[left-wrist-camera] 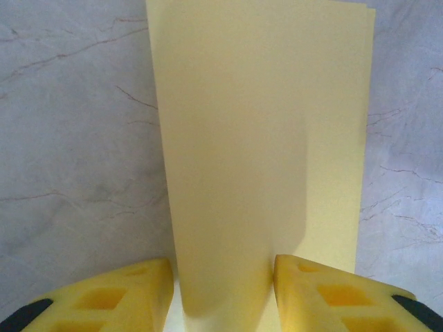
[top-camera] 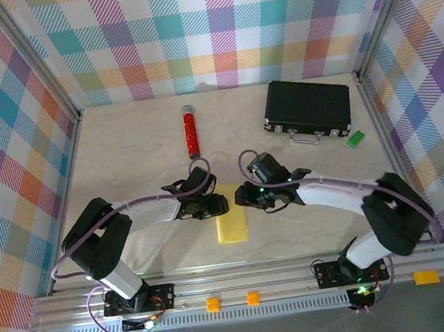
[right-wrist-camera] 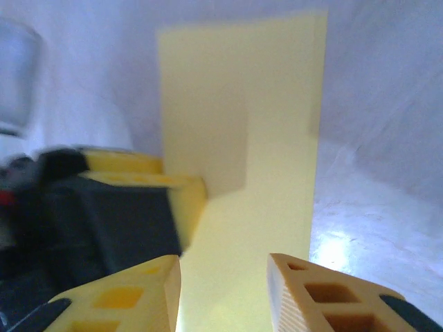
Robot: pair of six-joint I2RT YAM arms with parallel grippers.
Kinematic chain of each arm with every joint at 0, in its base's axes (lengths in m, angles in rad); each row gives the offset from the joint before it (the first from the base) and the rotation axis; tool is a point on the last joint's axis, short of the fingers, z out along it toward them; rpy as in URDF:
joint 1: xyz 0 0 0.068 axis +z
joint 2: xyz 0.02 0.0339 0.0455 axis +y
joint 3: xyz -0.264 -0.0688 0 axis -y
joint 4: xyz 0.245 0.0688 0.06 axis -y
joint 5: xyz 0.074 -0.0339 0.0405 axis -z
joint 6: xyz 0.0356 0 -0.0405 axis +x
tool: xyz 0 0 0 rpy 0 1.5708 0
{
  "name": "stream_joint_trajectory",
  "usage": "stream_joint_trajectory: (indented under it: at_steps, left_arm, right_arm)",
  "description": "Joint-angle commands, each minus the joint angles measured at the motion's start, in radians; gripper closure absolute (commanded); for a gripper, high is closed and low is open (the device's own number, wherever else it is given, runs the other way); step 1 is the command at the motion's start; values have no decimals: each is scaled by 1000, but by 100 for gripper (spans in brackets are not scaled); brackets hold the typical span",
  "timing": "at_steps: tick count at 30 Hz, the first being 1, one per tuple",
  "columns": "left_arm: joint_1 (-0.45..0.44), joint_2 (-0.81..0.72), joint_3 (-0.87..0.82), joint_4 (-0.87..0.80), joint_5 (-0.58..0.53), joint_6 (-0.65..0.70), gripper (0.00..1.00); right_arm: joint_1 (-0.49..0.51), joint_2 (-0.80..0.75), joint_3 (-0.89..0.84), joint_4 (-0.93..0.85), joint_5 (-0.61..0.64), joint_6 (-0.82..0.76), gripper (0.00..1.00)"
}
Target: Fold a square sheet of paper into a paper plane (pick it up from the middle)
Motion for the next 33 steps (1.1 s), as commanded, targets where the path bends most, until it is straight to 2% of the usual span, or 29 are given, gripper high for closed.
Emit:
stream_joint_trajectory:
  at_steps: [1,5,10,17,30,33]
  left_arm:
    - [-5,51,-5,-40,-35,26,55]
    - [-7,55,-4,-40,-38,30,55]
    - [-8,67,8,-65,-57,56,55]
    - [-8,66,17,-76,-66,40,55]
    - [-8,95,45,-81,-55,49,54]
    - [-8,106,61,-136,-74,58,53]
  right_arm:
    - [0,-96,-36,-82,186,29,62]
    - [-4,-152,-92,-69,198,37,60]
    - [-9,-138,-90,-110,180,55,60]
    - [-9,-181,-151,-39,162,82,60]
    - [-8,-164,-156,-44,142,95,60]
    - [-8,-167,-148,-57,144,85,59]
